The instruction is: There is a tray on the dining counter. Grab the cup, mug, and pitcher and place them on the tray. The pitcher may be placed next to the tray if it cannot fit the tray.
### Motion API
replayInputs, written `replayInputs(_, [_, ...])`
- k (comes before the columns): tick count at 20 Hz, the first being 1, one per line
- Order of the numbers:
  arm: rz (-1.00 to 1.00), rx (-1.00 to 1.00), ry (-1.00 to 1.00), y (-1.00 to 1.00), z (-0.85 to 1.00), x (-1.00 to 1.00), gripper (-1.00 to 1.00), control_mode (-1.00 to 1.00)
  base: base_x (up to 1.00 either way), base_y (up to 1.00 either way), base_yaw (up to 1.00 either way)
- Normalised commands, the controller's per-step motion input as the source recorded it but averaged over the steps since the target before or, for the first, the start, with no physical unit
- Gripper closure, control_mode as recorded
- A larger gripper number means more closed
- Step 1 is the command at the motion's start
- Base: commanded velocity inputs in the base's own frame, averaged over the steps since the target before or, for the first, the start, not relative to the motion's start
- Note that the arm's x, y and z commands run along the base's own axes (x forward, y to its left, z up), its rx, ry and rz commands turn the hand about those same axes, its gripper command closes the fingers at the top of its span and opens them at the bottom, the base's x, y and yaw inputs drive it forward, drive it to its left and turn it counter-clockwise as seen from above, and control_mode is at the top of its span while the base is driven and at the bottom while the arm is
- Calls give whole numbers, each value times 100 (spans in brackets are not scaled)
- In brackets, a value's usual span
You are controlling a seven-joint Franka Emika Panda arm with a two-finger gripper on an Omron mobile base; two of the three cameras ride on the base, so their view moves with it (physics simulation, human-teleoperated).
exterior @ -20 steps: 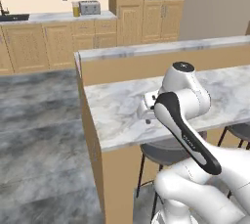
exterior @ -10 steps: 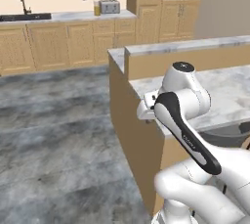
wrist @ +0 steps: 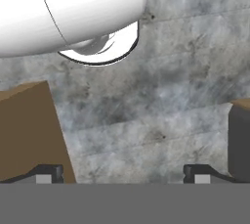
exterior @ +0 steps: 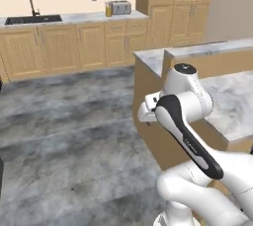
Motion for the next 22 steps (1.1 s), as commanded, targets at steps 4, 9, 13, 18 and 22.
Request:
replayInputs(4, [0,0,0,0,0,0,-100,100,99,76,-15])
replayInputs(9, [0,0,0,0,0,0,-100,100,100,61,-13])
replayInputs(13, [0,0,0,0,0,0,-100,100,100,33,-9])
replayInputs(18, [0,0,0,0,0,0,-100,100,100,19,-2])
replayInputs(22, [0,0,0,0,0,0,-100,100,100,25,0])
